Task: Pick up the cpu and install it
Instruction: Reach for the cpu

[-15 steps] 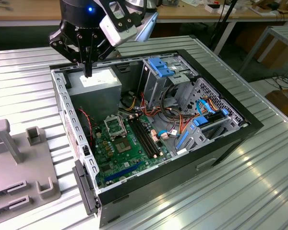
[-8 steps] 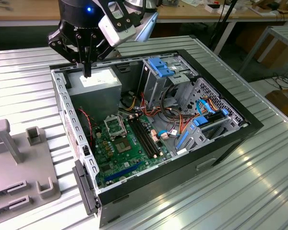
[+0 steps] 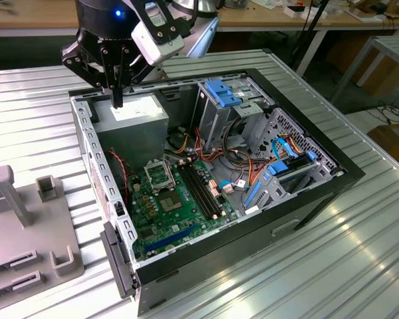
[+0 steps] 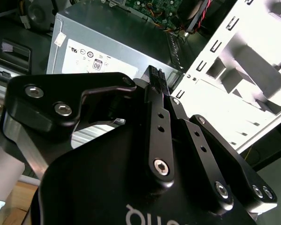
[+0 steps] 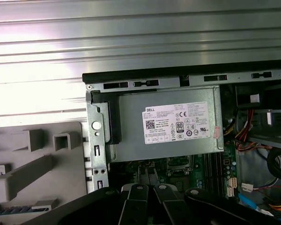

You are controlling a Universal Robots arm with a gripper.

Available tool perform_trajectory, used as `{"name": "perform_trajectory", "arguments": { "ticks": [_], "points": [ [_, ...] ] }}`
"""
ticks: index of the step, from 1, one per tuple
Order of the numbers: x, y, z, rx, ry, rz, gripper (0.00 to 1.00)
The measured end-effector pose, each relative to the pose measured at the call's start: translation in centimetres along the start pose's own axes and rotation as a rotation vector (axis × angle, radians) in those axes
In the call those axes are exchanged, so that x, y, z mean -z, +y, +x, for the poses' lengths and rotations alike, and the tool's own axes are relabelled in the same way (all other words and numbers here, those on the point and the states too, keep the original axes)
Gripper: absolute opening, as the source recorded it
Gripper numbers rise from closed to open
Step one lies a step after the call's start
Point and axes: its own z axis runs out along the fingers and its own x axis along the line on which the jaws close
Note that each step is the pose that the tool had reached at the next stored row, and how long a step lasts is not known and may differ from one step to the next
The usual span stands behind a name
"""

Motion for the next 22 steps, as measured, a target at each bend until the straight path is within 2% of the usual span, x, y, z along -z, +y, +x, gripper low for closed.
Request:
{"name": "perform_trajectory", "arguments": {
  "ticks": [22],
  "points": [
    [-0.08, -0.08, 1.0, 0.0, 0.0, 0.0001, 0.11]
  ]
}}
